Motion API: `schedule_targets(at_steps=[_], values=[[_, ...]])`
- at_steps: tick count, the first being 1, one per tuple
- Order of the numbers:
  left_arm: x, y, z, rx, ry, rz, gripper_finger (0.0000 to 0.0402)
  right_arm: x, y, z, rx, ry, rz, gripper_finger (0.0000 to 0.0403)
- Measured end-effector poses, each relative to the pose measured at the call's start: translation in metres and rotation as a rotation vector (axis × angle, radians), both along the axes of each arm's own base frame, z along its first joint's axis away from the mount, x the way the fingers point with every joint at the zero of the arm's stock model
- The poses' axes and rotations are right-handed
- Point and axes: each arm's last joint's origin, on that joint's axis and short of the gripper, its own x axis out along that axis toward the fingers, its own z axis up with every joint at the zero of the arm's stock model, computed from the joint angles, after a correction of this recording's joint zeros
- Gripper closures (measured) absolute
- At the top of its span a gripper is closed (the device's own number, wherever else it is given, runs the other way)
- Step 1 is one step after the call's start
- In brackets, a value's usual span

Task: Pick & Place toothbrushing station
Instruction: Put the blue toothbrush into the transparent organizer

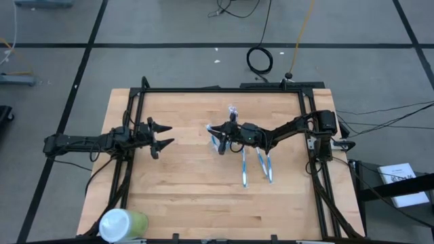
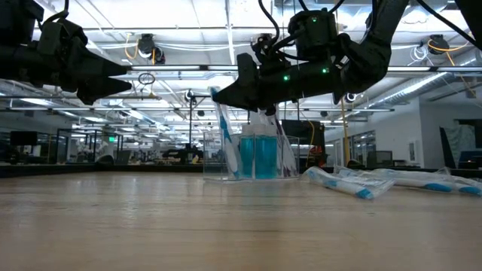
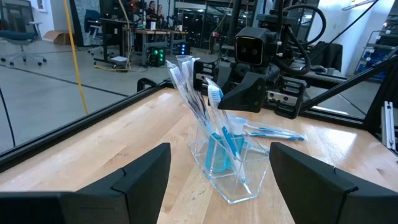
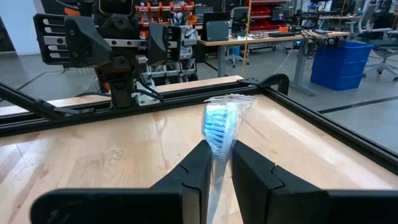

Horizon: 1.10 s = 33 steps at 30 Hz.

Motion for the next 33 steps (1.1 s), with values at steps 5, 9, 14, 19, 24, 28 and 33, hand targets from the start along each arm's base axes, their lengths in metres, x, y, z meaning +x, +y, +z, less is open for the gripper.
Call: schedule_targets(at_steps=[5, 9, 14, 19, 24, 28, 33], values=[[0.0, 0.0, 0.0, 0.0, 0.0, 0.0, 0.0119, 0.0, 0.0001, 0.0, 0.002, 0.0, 0.004, 0.0354], [0.0, 0.0, 0.0, 0.0, 0.0, 0.0, 0.0119, 0.0001, 0.0005, -0.0001, 0.004, 0.0, 0.017, 0.0354], [0.0, 0.0, 0.0, 0.0, 0.0, 0.0, 0.0119, 0.0005, 0.0025, -0.0012, 0.009, 0.013, 0.078, 0.0354], [0.0, 0.0, 0.0, 0.0, 0.0, 0.0, 0.0119, 0.0001, 0.0027, -0.0044, 0.013, 0.052, 0.085, 0.0354], [0.0, 0.0, 0.0, 0.0, 0.0, 0.0, 0.0119, 0.0, 0.0025, -0.0048, 0.012, 0.056, 0.083, 0.0354], [0.0, 0.0, 0.0, 0.0, 0.0, 0.0, 0.0119, 0.0, 0.0025, -0.0043, 0.011, 0.051, 0.082, 0.0354], [0.0, 0.0, 0.0, 0.0, 0.0, 0.0, 0.0119, -0.0001, 0.0023, -0.0041, 0.01, 0.047, 0.074, 0.0354]])
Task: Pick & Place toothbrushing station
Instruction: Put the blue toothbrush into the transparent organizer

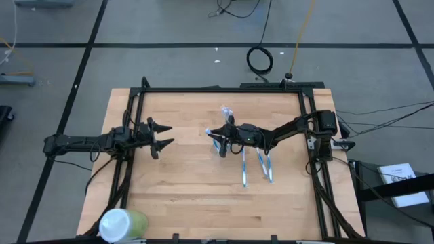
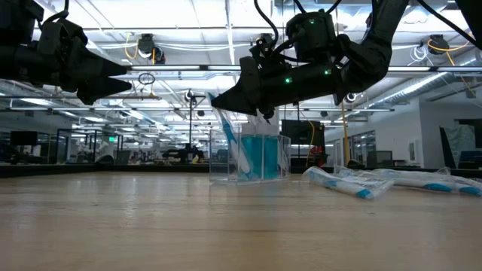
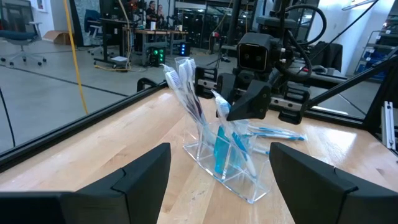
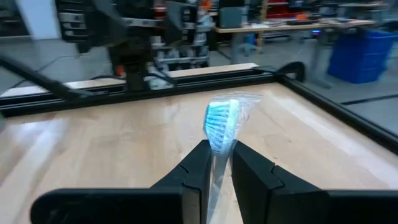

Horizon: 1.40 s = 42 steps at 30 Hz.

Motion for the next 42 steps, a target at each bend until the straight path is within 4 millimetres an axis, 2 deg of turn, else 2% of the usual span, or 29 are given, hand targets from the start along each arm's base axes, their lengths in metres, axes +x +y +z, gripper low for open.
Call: schedule_targets(at_steps=[7, 23, 32, 42], values=[[0.0, 0.0, 0.0, 0.0, 0.0, 0.0, 0.0119, -0.001, -0.0034, 0.0001, -0.01, -0.002, -0.125, 0.0354], [0.0, 0.0, 0.0, 0.0, 0.0, 0.0, 0.0119, -0.0013, -0.0045, 0.0011, 0.009, -0.019, -0.165, 0.0354], [0.0, 0.0, 0.0, 0.0, 0.0, 0.0, 0.0119, 0.0004, 0.0034, 0.0011, -0.103, 0.008, 0.025, 0.0354], [0.0, 0.0, 0.0, 0.0, 0.0, 0.0, 0.0119, 0.0005, 0.0035, 0.0011, -0.11, 0.01, 0.029, 0.0341]])
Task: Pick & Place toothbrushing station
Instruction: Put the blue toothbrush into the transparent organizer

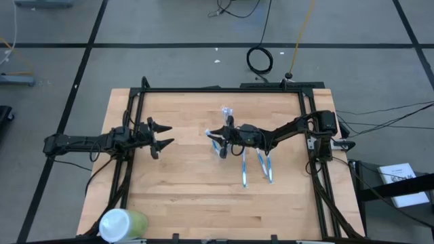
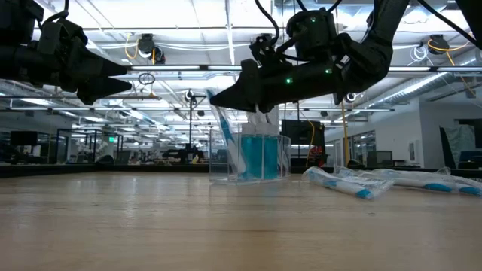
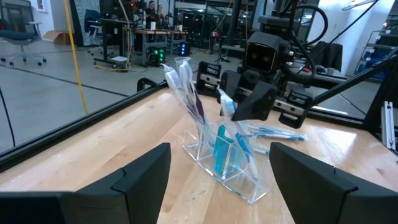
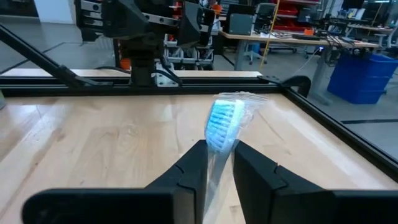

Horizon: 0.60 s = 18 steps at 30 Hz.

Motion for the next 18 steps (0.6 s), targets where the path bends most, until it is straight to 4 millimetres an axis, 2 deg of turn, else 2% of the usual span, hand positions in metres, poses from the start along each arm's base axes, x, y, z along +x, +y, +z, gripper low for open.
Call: schedule_targets(at_steps=[12, 18], values=[[0.0, 0.0, 0.0, 0.0, 0.0, 0.0, 0.0119, 0.001, 0.01, 0.0, 0.011, -0.001, 0.028, 0.0253], [0.0, 0.0, 0.0, 0.0, 0.0, 0.0, 0.0119, 0.0, 0.018, 0.002, 0.011, 0.002, 0.047, 0.0227]])
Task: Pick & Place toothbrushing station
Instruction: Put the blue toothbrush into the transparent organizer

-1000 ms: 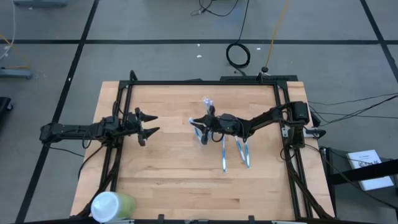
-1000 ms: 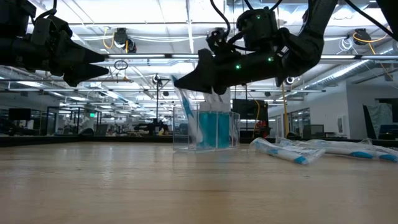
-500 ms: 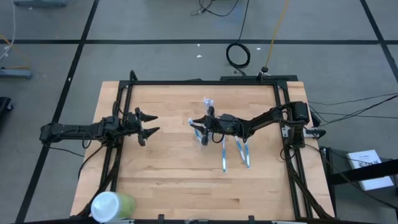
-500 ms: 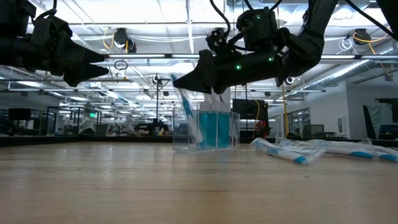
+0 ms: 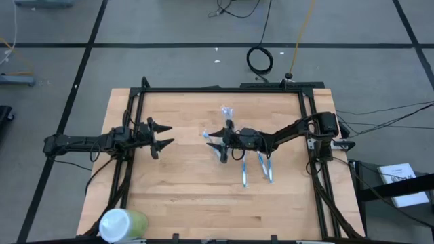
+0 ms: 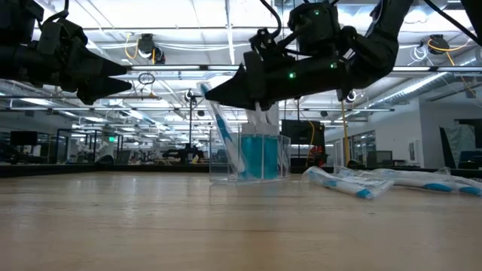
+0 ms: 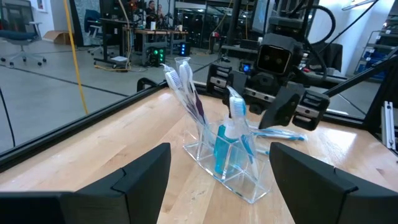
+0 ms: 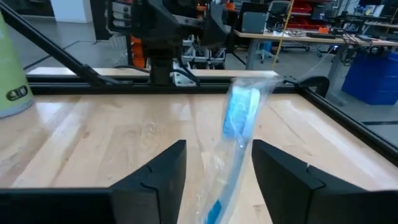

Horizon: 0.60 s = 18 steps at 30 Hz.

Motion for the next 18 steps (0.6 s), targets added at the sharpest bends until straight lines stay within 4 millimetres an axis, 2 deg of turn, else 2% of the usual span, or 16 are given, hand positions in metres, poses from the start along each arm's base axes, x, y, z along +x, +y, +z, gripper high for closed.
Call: schedule_targets(at_steps=[9, 14, 18], values=[[0.0, 0.0, 0.0, 0.0, 0.0, 0.0, 0.0119, -0.016, 0.008, 0.032, 0.03, 0.111, 0.014, 0.022], [0.0, 0.0, 0.0, 0.0, 0.0, 0.0, 0.0119, -0.039, 0.018, 0.05, 0.12, 0.263, 0.014, 0.0221], [0.0, 0.0, 0.0, 0.0, 0.0, 0.0, 0.0119, -0.067, 0.029, 0.06, 0.175, 0.428, -0.087, 0.0225]])
